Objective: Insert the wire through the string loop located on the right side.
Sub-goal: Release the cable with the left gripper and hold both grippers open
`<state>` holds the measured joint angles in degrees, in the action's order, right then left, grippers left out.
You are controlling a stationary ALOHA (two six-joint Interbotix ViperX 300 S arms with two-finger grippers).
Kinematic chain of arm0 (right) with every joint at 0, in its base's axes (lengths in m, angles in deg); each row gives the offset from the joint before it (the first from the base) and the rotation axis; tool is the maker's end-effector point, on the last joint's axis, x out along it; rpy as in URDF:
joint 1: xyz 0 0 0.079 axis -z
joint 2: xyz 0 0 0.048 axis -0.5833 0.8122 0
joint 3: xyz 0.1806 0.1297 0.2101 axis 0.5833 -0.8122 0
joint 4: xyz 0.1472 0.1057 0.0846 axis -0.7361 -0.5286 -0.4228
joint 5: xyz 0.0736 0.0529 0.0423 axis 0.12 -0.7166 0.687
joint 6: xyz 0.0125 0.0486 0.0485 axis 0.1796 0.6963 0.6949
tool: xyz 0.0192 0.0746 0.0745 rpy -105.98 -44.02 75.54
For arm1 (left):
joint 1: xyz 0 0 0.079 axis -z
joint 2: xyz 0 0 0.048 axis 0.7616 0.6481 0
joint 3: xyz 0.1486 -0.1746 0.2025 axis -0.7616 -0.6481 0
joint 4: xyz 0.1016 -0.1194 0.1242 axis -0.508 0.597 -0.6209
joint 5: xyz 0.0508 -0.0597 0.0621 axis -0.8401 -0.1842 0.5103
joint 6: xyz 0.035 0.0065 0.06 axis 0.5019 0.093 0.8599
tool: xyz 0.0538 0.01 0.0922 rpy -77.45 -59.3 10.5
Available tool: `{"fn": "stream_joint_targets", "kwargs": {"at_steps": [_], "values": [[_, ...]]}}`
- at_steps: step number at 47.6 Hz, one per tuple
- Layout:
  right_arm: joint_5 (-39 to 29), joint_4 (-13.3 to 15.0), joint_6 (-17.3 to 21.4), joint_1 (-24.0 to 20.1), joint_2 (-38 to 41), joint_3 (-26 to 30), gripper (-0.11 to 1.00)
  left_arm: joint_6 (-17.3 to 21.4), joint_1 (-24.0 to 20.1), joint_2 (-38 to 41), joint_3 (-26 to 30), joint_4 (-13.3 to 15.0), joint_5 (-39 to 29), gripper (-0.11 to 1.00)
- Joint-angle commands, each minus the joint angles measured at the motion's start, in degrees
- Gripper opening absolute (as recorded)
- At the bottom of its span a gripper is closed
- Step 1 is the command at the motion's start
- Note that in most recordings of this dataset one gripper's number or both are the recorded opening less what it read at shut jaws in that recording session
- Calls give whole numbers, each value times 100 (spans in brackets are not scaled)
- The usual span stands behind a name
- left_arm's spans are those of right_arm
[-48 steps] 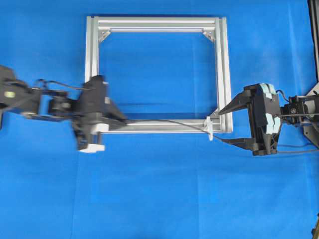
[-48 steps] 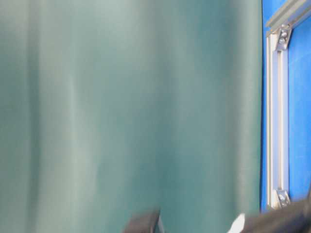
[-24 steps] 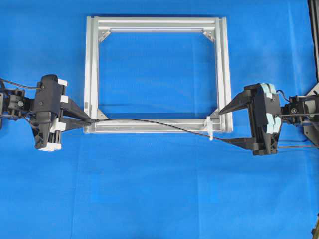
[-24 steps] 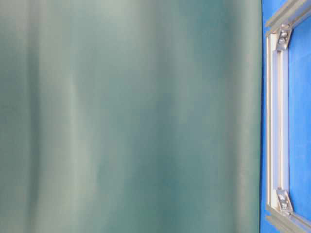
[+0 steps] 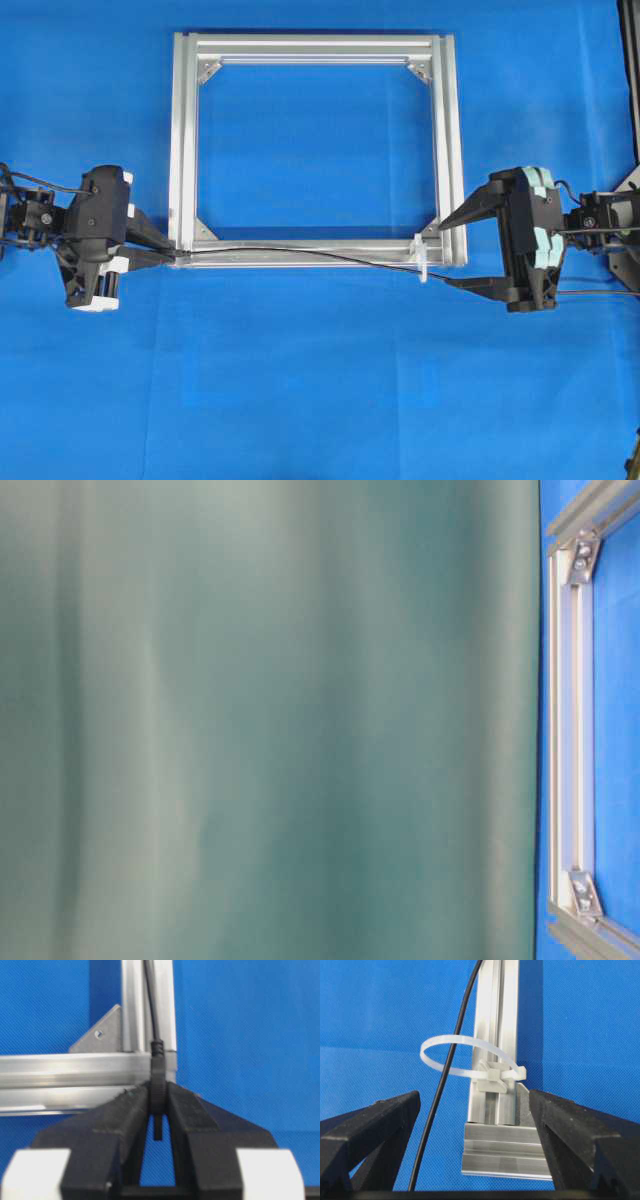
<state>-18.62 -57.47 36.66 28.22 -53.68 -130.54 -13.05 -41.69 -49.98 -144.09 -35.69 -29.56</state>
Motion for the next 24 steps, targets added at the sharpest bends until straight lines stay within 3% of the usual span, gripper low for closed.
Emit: {"fn": "stream_joint_targets", "kwargs": {"at_steps": [1, 5, 17, 24], "values": [[44, -9, 0, 9, -62, 88, 92, 26, 18, -35, 53, -9, -18, 8], [44, -9, 0, 9, -62, 88, 92, 35, 18, -35, 35, -9, -35, 11], [18, -9, 0, 9, -62, 88, 92, 44, -35, -35, 70, -9, -53, 79], [9, -9, 0, 9, -105, 88, 92, 44, -35, -105, 88, -9, -62, 74]]}}
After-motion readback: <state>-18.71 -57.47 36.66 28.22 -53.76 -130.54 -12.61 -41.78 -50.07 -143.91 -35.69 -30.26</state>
